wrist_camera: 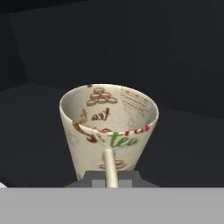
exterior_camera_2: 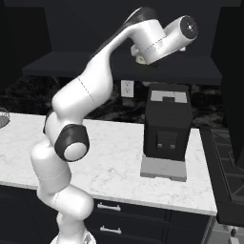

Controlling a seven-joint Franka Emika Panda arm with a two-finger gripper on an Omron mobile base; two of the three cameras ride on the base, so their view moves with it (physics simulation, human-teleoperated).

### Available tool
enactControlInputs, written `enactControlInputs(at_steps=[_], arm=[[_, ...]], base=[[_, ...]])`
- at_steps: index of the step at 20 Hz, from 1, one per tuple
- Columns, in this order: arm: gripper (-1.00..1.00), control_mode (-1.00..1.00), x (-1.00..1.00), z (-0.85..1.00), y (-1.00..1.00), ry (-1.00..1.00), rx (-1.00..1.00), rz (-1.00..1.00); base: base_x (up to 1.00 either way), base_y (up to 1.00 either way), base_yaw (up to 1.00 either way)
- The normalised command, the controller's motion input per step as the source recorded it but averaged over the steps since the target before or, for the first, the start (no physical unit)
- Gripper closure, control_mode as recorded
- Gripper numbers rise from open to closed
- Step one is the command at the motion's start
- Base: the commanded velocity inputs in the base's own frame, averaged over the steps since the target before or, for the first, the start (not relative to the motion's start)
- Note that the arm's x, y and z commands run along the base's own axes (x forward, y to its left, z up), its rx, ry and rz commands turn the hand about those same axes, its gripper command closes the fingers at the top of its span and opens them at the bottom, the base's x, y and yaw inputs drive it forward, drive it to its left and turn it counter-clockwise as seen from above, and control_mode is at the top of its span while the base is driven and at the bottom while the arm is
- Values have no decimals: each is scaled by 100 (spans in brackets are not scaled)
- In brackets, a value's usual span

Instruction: Gather all objects into one cabinet and sort the glasses and bowls to opposite sides.

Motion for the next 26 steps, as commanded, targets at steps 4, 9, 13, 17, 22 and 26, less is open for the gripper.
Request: enactControlInputs(at_steps=[4, 9, 13, 17, 22, 26], arm=[[100, -100, -100, 15, 67, -14, 12, 0], [100, -100, -100, 28, 63, -8, 5, -3], [100, -100, -100, 35, 44, -6, 1, -6], [100, -100, -100, 35, 35, -8, 0, -8], [100, -100, -100, 26, 2, -9, -11, -5], [100, -100, -100, 11, 0, -7, -17, -2]], base=[[0, 0, 0], [0, 0, 0], [0, 0, 0], [0, 0, 0], [0, 0, 0], [0, 0, 0]])
